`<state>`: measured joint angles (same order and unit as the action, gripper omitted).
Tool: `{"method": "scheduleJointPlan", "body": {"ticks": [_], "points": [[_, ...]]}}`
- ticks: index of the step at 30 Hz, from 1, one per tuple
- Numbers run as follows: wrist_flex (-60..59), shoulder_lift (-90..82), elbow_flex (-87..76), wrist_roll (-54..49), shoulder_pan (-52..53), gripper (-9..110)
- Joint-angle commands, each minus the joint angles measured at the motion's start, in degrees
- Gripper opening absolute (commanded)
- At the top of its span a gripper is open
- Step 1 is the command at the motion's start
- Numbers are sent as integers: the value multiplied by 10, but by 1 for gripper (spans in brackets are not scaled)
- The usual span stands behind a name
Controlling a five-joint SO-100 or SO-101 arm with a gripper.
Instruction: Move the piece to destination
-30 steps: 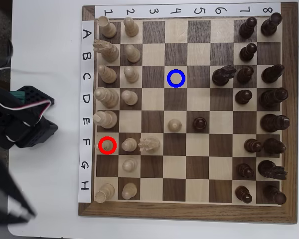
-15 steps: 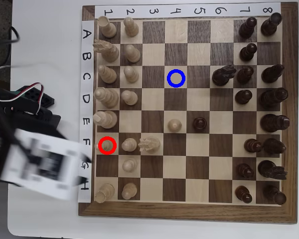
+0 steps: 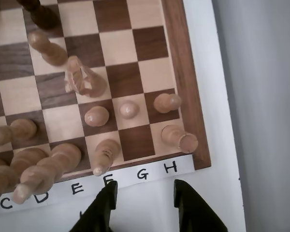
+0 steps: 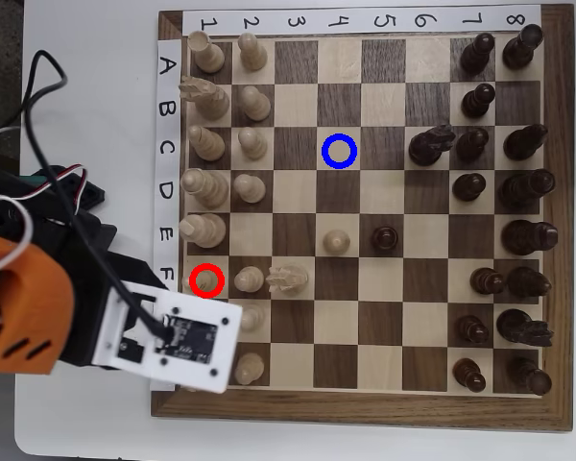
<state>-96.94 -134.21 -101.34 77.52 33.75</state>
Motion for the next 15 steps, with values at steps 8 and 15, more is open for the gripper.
{"method": "scheduleJointPlan", "body": {"ticks": [8,15], "points": [[-1,11,-42,-3,-8,14],[-1,21,-51,-15,-17,14]]}}
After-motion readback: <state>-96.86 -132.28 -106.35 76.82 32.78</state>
